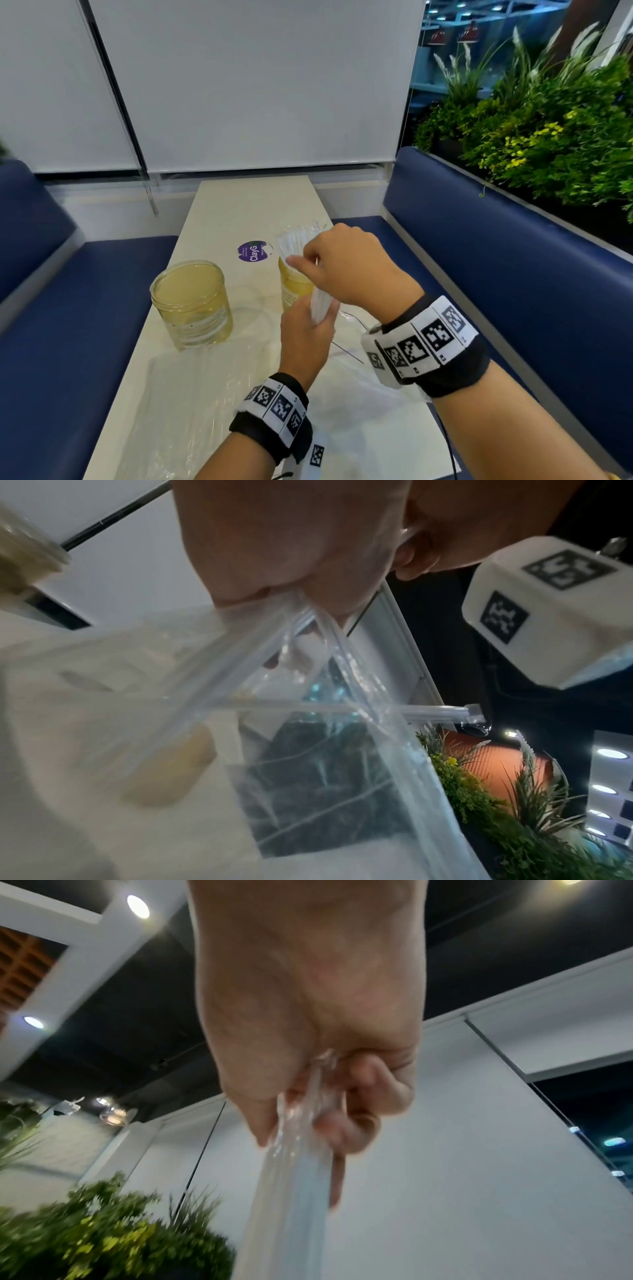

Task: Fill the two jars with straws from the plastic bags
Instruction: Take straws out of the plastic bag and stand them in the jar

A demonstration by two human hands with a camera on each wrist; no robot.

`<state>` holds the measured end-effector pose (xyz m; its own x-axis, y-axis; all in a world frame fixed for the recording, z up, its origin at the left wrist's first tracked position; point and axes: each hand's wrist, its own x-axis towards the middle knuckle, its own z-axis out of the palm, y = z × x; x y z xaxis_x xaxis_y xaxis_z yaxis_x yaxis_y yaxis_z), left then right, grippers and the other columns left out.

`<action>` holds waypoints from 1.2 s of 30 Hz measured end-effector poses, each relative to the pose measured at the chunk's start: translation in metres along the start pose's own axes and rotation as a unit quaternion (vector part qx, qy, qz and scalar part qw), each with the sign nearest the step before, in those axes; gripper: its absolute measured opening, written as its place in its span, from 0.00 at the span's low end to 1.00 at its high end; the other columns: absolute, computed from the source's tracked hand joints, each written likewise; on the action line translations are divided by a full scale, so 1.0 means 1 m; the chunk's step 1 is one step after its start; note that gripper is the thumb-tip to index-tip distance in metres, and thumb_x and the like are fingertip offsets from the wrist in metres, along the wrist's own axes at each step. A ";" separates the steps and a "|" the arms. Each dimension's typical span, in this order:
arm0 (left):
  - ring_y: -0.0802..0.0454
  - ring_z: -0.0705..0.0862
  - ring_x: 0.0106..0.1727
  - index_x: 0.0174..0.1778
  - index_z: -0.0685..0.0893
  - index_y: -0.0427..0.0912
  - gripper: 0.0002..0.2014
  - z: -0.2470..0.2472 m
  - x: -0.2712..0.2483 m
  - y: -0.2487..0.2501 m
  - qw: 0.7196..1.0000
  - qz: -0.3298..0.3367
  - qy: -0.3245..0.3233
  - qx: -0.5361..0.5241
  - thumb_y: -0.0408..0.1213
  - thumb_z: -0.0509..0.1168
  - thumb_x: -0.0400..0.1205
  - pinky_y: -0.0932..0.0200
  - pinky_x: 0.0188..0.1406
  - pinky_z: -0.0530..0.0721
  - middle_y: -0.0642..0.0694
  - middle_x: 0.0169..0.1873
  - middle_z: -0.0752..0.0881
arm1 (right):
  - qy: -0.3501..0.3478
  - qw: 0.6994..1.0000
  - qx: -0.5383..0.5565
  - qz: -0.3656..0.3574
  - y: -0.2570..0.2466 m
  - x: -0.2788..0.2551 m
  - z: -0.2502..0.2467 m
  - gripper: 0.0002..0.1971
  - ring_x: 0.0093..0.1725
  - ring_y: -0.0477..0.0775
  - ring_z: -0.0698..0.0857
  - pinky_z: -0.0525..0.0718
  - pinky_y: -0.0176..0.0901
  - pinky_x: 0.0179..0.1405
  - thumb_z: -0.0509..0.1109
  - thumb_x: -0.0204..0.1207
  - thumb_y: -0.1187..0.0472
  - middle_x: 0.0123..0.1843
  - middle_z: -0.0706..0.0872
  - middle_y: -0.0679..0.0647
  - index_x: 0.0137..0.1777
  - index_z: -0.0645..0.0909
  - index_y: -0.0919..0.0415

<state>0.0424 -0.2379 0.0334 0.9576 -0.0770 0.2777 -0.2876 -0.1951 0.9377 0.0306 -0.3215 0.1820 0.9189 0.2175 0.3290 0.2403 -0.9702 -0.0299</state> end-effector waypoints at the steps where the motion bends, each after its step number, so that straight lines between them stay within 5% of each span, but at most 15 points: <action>1: 0.41 0.86 0.34 0.35 0.81 0.47 0.10 -0.001 0.003 0.001 1.000 0.002 0.002 0.007 0.42 0.71 0.82 0.52 0.33 0.88 0.45 0.30 0.86 | 0.009 1.000 0.020 0.015 0.000 0.001 0.006 0.27 0.31 0.51 0.81 0.81 0.44 0.31 0.58 0.85 0.39 0.31 0.83 0.50 0.32 0.83 0.54; 3: 0.49 0.83 0.30 0.32 0.79 0.48 0.14 -0.003 0.006 0.003 1.000 0.001 0.006 0.019 0.29 0.69 0.80 0.68 0.27 0.80 0.49 0.27 0.84 | 0.015 0.997 0.069 0.031 -0.003 0.000 0.023 0.22 0.32 0.50 0.82 0.78 0.43 0.32 0.60 0.85 0.42 0.34 0.84 0.49 0.36 0.83 0.53; 5: 0.56 0.79 0.28 0.31 0.78 0.47 0.15 -0.006 0.007 0.003 1.000 0.007 0.009 -0.004 0.24 0.67 0.80 0.70 0.26 0.76 0.51 0.25 0.83 | 0.055 0.980 0.181 0.068 0.000 -0.002 0.038 0.15 0.40 0.48 0.85 0.81 0.42 0.38 0.66 0.82 0.40 0.42 0.86 0.47 0.49 0.84 0.50; 7: 0.59 0.80 0.29 0.35 0.81 0.43 0.11 -0.009 0.008 0.001 0.999 0.019 0.012 -0.026 0.28 0.67 0.83 0.68 0.28 0.77 0.48 0.28 0.85 | 0.090 0.933 0.325 0.125 0.007 -0.004 0.048 0.20 0.47 0.46 0.85 0.85 0.40 0.44 0.73 0.74 0.37 0.47 0.84 0.45 0.57 0.80 0.49; 9: 0.60 0.84 0.35 0.45 0.86 0.38 0.05 -0.011 0.009 0.000 0.999 0.028 0.003 -0.036 0.27 0.66 0.83 0.69 0.32 0.81 0.46 0.36 0.90 | 0.063 0.916 0.370 0.139 0.007 -0.006 0.059 0.22 0.43 0.45 0.86 0.88 0.43 0.43 0.75 0.71 0.36 0.43 0.86 0.46 0.52 0.82 0.53; 11: 0.60 0.89 0.43 0.55 0.87 0.34 0.08 -0.012 0.010 0.000 0.998 0.037 0.005 -0.044 0.26 0.67 0.82 0.69 0.39 0.85 0.45 0.44 0.92 | 0.034 0.937 0.328 0.116 0.001 -0.008 0.070 0.22 0.34 0.49 0.86 0.89 0.52 0.39 0.73 0.76 0.40 0.33 0.84 0.51 0.40 0.82 0.61; 13: 0.63 0.90 0.43 0.53 0.88 0.35 0.07 -0.011 0.007 0.000 0.998 0.028 0.013 -0.059 0.29 0.70 0.81 0.69 0.39 0.85 0.47 0.42 0.92 | 0.039 0.945 0.305 0.108 -0.002 -0.005 0.075 0.22 0.29 0.54 0.82 0.86 0.54 0.34 0.70 0.80 0.46 0.29 0.80 0.54 0.34 0.79 0.65; 16: 0.60 0.85 0.33 0.41 0.86 0.39 0.05 -0.009 0.004 -0.003 0.998 -0.024 0.020 -0.057 0.35 0.74 0.79 0.69 0.30 0.81 0.47 0.32 0.90 | 0.065 0.947 0.304 0.086 -0.003 0.009 0.056 0.22 0.21 0.47 0.71 0.73 0.41 0.22 0.69 0.80 0.55 0.22 0.72 0.50 0.26 0.72 0.61; 18: 0.52 0.84 0.31 0.38 0.85 0.40 0.10 -0.009 0.004 -0.009 0.997 -0.055 0.031 -0.045 0.40 0.77 0.78 0.64 0.29 0.82 0.42 0.32 0.89 | 0.086 0.941 0.316 0.082 -0.001 0.023 0.031 0.21 0.20 0.46 0.70 0.73 0.41 0.21 0.69 0.80 0.56 0.21 0.72 0.50 0.26 0.74 0.65; 21: 0.41 0.89 0.39 0.40 0.86 0.42 0.10 -0.010 0.005 -0.015 0.995 -0.078 0.035 -0.047 0.44 0.77 0.77 0.50 0.41 0.90 0.38 0.37 0.90 | 0.131 0.933 0.329 0.064 0.007 0.047 -0.012 0.20 0.23 0.56 0.77 0.83 0.52 0.27 0.69 0.79 0.56 0.25 0.80 0.61 0.34 0.82 0.74; 26: 0.34 0.89 0.41 0.42 0.88 0.43 0.05 -0.013 0.006 -0.017 0.987 -0.105 0.048 -0.108 0.39 0.76 0.80 0.36 0.48 0.89 0.44 0.34 0.91 | 0.170 0.917 0.351 0.086 0.020 0.075 -0.016 0.22 0.30 0.64 0.85 0.86 0.59 0.30 0.67 0.72 0.52 0.35 0.89 0.68 0.39 0.86 0.76; 31: 0.44 0.90 0.38 0.46 0.88 0.39 0.06 -0.022 0.002 -0.026 0.974 -0.150 0.070 -0.154 0.37 0.76 0.80 0.43 0.48 0.89 0.43 0.35 0.91 | 0.166 0.901 0.389 0.095 0.018 0.073 0.012 0.20 0.36 0.67 0.88 0.88 0.63 0.36 0.69 0.76 0.54 0.37 0.89 0.68 0.39 0.85 0.76; 36: 0.43 0.93 0.39 0.45 0.88 0.38 0.05 -0.030 -0.001 -0.030 0.976 -0.139 0.078 -0.150 0.36 0.76 0.80 0.55 0.44 0.87 0.40 0.40 0.92 | 0.290 0.854 0.421 0.100 0.042 0.090 -0.017 0.21 0.22 0.50 0.78 0.75 0.43 0.23 0.70 0.79 0.55 0.25 0.82 0.59 0.33 0.84 0.73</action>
<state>0.0510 -0.2028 0.0112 0.9957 0.0923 0.0099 -0.0199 0.1091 0.9938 0.1179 -0.3443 0.2259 0.7168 -0.2699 0.6429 0.4610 -0.5082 -0.7274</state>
